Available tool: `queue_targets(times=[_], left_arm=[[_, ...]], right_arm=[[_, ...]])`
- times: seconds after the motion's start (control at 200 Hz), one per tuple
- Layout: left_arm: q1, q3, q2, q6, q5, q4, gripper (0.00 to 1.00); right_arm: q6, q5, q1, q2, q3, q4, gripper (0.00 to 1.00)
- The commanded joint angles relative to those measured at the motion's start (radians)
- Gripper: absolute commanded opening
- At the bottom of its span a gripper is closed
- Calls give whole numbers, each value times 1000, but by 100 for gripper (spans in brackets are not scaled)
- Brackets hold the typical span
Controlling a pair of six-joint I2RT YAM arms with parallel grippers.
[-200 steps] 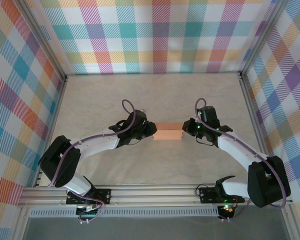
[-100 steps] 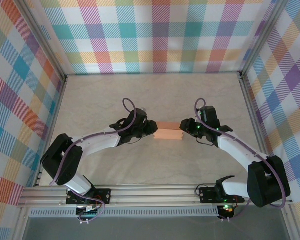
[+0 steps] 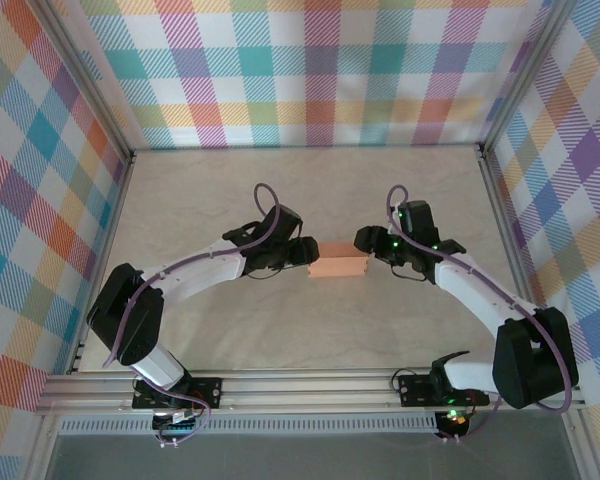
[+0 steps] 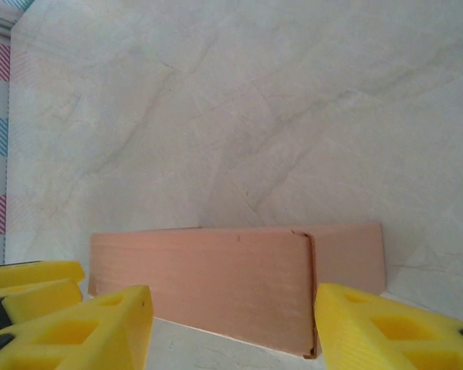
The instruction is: Fold the paper box
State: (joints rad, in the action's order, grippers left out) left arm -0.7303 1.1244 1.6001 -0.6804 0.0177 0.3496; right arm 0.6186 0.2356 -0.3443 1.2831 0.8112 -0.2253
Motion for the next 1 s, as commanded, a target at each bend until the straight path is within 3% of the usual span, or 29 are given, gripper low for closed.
queue_targets(times=[0.0, 0.08, 0.215, 0.29, 0.44, 0.635, 0.995], left_arm=[[2, 61, -2, 121, -56, 67, 78], [0, 79, -5, 266, -53, 32, 88], [0, 52, -34, 605, -8, -107, 92], [-1, 104, -7, 773, 4, -45, 94], [-7, 196, 74, 1072, 134, 78, 93], [-50, 340, 200, 1253, 248, 151, 92], [-78, 659, 460, 1405, 301, 335, 73]], right_arm=[[-48, -31, -7, 5, 40, -46, 62], [-52, -43, -6, 7, 49, -53, 64], [-40, -43, 19, -6, 44, -42, 68], [-33, -27, 49, -14, 37, -45, 69], [-29, 4, 111, -40, 6, -49, 71], [-14, 14, 175, -83, -37, -49, 71], [-22, 25, 274, -185, -102, -105, 70]])
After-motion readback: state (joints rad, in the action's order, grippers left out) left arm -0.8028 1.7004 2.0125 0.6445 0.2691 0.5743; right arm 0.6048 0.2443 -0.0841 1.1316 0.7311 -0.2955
